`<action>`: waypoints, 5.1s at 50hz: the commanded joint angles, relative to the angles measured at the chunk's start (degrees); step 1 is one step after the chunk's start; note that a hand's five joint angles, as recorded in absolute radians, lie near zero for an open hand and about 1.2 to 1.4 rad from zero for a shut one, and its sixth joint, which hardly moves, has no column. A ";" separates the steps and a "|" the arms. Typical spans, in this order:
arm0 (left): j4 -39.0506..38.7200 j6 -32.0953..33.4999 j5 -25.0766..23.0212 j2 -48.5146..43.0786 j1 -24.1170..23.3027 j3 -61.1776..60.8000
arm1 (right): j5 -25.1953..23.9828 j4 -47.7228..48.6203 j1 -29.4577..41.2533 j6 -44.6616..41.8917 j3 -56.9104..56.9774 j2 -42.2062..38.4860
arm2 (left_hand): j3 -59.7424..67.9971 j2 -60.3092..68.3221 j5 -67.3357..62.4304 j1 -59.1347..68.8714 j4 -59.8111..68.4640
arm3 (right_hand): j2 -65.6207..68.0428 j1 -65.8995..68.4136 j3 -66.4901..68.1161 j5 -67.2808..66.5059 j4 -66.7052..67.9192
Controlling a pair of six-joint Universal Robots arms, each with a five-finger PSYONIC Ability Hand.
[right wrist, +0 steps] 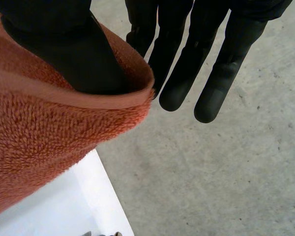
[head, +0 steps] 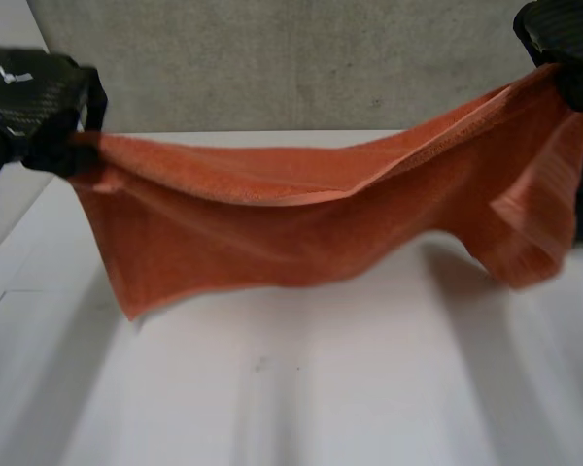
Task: Fold the laundry.
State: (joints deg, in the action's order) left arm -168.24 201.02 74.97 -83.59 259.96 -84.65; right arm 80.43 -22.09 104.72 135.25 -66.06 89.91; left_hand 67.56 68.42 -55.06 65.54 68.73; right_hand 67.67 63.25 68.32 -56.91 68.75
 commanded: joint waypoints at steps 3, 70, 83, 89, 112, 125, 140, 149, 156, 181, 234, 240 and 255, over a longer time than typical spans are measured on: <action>2.13 0.60 -0.35 -15.89 1.16 4.23 | 0.51 -8.06 -0.74 -3.32 5.41 -13.96 | 12.44 11.58 -14.94 14.46 11.27 | 12.33 16.75 11.68 -13.09 11.25; -43.58 -11.53 7.73 -27.51 1.60 -10.88 | -0.63 29.04 -6.10 34.73 -12.43 -35.78 | 12.44 11.58 -14.94 14.46 11.27 | -34.54 -30.12 -35.19 33.78 -35.62; -43.58 -11.53 6.42 -27.24 1.51 -11.23 | -3.61 17.43 -10.15 35.44 -12.52 -34.28 | 12.44 11.58 -14.94 14.46 11.27 | -33.03 -28.60 -33.68 32.27 -34.11; -43.58 -11.53 6.42 -27.33 1.42 -10.88 | -5.02 18.92 -10.24 35.17 -11.55 -37.35 | 12.44 11.58 -14.94 14.46 11.27 | -33.03 -28.60 -33.68 32.27 -34.11; -31.74 -10.39 6.51 -21.81 1.25 -14.57 | -0.01 27.19 -10.41 25.34 -13.91 -34.04 | 12.44 11.58 -14.94 14.46 11.27 | 12.33 16.75 11.68 -13.09 11.25; 2.38 22.02 3.34 -10.28 4.76 -29.86 | 2.88 -4.77 -15.67 -20.86 -32.45 -12.94 | 12.44 11.58 -14.94 14.46 11.27 | 12.33 16.75 11.68 -13.09 11.25; -14.13 15.11 3.60 -17.30 3.10 -20.21 | 4.47 15.82 -8.76 -12.47 -23.35 -23.19 | 12.44 11.58 -14.94 14.46 11.27 | 12.33 16.75 11.68 -13.09 11.25; -19.58 8.34 7.98 -29.59 1.69 -9.76 | 5.00 28.41 -5.14 -12.29 -12.71 -33.30 | 12.44 11.58 -14.94 14.46 11.27 | 12.33 16.75 11.68 -13.09 11.25; -19.58 7.19 15.82 -37.60 -0.95 -0.43 | 5.44 31.05 -4.35 -12.55 -2.07 -42.18 | 12.44 11.58 -14.94 14.46 11.27 | 12.33 16.75 11.68 -13.09 11.25; -19.76 0.25 15.82 -26.99 -6.93 2.13 | 5.53 29.83 -2.33 5.11 6.47 -39.30 | -57.56 -58.42 55.06 -55.54 -58.73 | -57.67 -53.25 -58.32 56.91 -58.75; -32.85 7.37 15.65 -35.51 -3.23 -0.59 | -8.10 31.23 -17.88 4.32 -32.82 -24.79 | -57.56 -58.42 55.06 -55.54 -58.73 | -38.25 -33.82 -38.90 37.49 -39.33; -33.21 4.91 14.06 -32.43 -3.50 -4.02 | -8.71 32.19 -18.67 4.06 -30.72 -28.64 | -57.56 -58.42 55.06 -55.54 -58.73 | -29.52 -25.10 -30.17 28.76 -30.60; -33.21 4.82 13.98 -29.10 -3.85 -6.40 | -6.34 32.99 -27.81 2.13 -31.15 -25.76 | -57.56 -58.42 55.06 -55.54 -58.73 | 12.33 16.75 11.68 -13.09 11.25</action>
State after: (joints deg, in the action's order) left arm -201.44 205.75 89.06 -114.94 256.01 -90.04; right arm 73.75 10.72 82.16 138.54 -95.81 59.81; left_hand 12.38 12.20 -2.83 11.56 11.81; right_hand 67.66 63.67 67.93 -55.75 68.46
